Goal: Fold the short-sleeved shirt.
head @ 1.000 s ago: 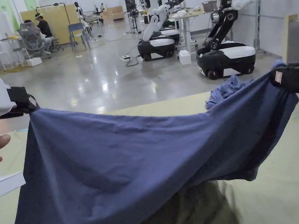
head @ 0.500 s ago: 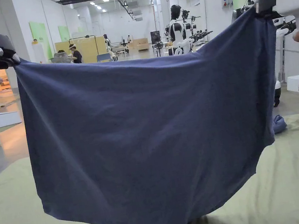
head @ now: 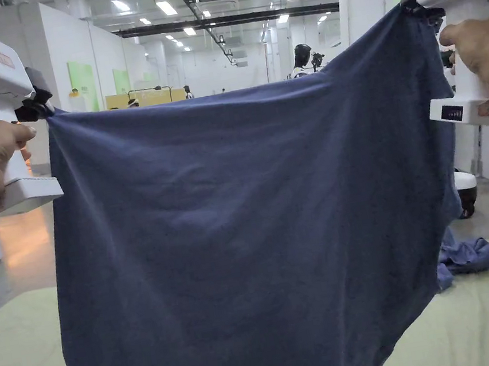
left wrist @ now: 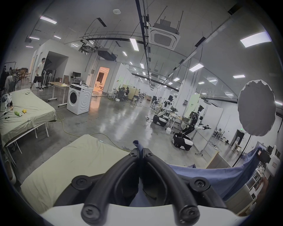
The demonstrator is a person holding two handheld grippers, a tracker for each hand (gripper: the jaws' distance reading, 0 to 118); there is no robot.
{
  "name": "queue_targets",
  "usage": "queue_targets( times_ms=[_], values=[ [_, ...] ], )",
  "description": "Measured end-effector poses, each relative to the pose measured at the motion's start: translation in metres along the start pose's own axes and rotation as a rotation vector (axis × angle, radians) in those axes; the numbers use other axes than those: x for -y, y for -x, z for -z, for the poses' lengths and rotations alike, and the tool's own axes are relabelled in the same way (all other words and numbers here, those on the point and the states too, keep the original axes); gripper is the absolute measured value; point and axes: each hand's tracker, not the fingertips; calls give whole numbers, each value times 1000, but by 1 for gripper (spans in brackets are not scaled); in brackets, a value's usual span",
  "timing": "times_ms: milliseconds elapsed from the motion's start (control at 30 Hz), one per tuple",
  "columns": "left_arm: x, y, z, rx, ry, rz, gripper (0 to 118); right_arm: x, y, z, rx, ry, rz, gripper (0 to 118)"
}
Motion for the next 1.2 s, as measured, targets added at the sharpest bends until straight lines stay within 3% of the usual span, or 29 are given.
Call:
queue_targets(
  times_ms=[200, 433, 667, 767, 900, 1033, 1100, 1200],
  values=[
    [-15, -18, 35, 16, -23, 0, 2, -21, 2, 42, 12, -46, 23, 4],
    [-12, -23, 69, 38, -26, -31, 2, -19, 7, 66, 37, -59, -6, 4],
    [40, -10, 74, 62, -6, -12, 2, 27, 4, 51, 2, -51, -30, 4],
    [86, 3, 65, 57, 48, -6, 2, 74, -1, 33, -24, -22, -67, 4],
    [156, 22, 46, 38, 144, 48, 2, 146, -6, -6, -92, 72, -50, 4],
    [234, 49, 21, 63, 220, -24, 2, 240, -3, -64, -153, 168, -51, 4],
    [272, 57, 9, 82, 288, 18, 2, 287, 1, -92, -157, 232, -68, 4],
    [331, 67, -18, 101, 350, 58, 2, 356, -10, -124, -206, 319, -17, 4]
  ],
)
